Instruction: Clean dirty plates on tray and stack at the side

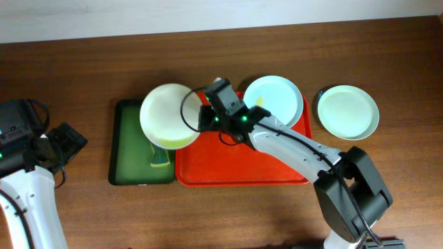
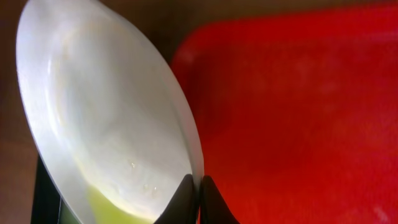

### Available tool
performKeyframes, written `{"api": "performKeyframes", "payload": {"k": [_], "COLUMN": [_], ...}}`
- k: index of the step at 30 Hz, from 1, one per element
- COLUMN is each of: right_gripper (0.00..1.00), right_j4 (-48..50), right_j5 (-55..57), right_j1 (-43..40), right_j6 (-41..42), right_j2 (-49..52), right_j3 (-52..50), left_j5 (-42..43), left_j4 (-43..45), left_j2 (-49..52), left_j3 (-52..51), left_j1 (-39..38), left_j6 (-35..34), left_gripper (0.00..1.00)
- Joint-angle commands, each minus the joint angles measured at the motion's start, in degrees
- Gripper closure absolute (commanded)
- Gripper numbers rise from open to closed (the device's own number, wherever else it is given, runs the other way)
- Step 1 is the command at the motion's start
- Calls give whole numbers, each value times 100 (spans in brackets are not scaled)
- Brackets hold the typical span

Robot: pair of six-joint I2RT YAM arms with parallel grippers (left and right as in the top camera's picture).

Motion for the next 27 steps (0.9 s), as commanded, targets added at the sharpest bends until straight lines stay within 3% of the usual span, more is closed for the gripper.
{"api": "performKeyframes", "payload": {"k": [1,4,8,13,18,21,24,25,27], "right_gripper": [96,96,96,96,96,96,96,96,96], "right_j4": [-415,-402,525,1631,2673,2813,2288,1679,791], "right_j5": [1012,2288,3762,5049,5781,5803,5770,5600,4605], "right_j1": [238,645,1464,2179,2520,2514,2358,2225,1932], "right_j6": [-769,-1860,-4334,-6734,-8347,-8170,-5941,-4695,-3165], "right_j2": [-35,-35,-35,-35,-35,-35,-35,-35,-35], "right_j3": [1108,1475,1475,1475,1475,1475,1473,1473,1473], "left_j5": [42,39,39,42,39,39,39,42,39], "left_j4": [-4,-4,-4,-4,-4,-4,-4,-4,-4], "left_j2": [-55,-55,-55,-55,-55,-55,-55,-55,-55], "left_j3": [35,35,35,37,35,35,35,35,35], "left_j1": [24,24,24,24,24,24,24,24,24], "left_j6": [-74,-74,-74,-74,-74,-74,-74,-74,-74], "left_gripper": [1,1,1,1,1,1,1,1,1]}}
